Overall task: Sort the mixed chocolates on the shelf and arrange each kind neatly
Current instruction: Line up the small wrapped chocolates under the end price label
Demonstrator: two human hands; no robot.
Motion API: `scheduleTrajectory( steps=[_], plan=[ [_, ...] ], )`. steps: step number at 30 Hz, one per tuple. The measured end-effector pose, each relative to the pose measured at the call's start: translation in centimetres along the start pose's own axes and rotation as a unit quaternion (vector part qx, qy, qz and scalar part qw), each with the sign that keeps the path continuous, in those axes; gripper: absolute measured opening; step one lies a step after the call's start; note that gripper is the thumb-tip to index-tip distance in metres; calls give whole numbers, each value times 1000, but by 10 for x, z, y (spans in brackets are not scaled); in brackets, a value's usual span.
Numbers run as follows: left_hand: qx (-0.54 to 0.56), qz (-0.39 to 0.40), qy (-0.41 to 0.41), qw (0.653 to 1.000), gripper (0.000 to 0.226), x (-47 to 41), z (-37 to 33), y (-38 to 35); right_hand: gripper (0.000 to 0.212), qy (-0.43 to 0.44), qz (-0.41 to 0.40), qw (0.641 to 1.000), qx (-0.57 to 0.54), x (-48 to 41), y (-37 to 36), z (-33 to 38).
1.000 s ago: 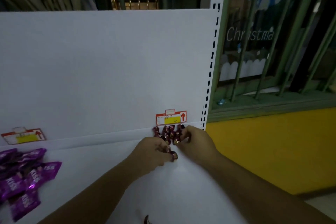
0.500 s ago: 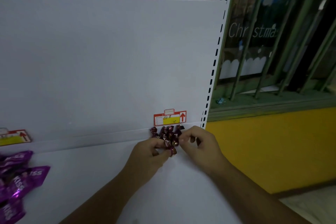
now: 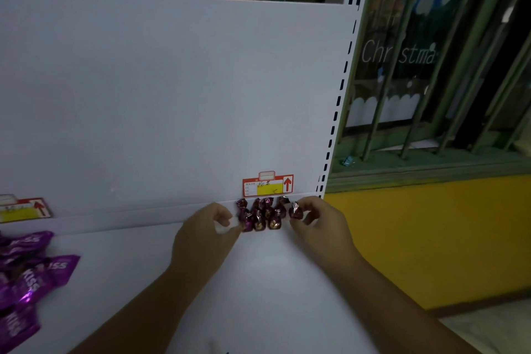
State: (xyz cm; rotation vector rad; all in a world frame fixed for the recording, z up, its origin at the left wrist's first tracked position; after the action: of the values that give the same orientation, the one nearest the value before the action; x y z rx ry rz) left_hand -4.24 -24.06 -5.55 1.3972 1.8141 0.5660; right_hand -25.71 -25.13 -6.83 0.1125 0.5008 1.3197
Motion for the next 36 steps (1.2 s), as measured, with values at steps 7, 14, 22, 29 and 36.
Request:
scheduleTrajectory(
  steps=[7,14,22,29,36],
  plan=[
    [-45,55,5,997,18,-4,9,-12,13,-21,88,995,45,-1,-12,-3],
    [-86,78,-7,993,8,-5,11,-16,19,-14,101,992,73,-2,-13,-2],
    [-87,77,-9,993,5,-5,12,-17,7,-35,45,998,18,-3,-8,-6],
    [-81,76,-16,994,6,-6,13,-19,11,-35,39,996,73,-1,-4,-4],
    [-111,64,-32,991,2,-6,6,-17,11,-16,55,996,63,-2,-6,-1]
  ],
)
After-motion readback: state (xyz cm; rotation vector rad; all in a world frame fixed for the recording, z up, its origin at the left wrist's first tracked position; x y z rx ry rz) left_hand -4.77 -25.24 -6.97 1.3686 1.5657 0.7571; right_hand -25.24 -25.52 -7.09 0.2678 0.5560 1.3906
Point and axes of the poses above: each hand's wrist, its own x-axis away from the middle knuckle, its own y-axis out of the back of the hand, z = x × y, the point moved 4 cm from there along -x, towards the middle knuckle, and after that the axes turned 8 degrees about -x, right-handed, at the moved point
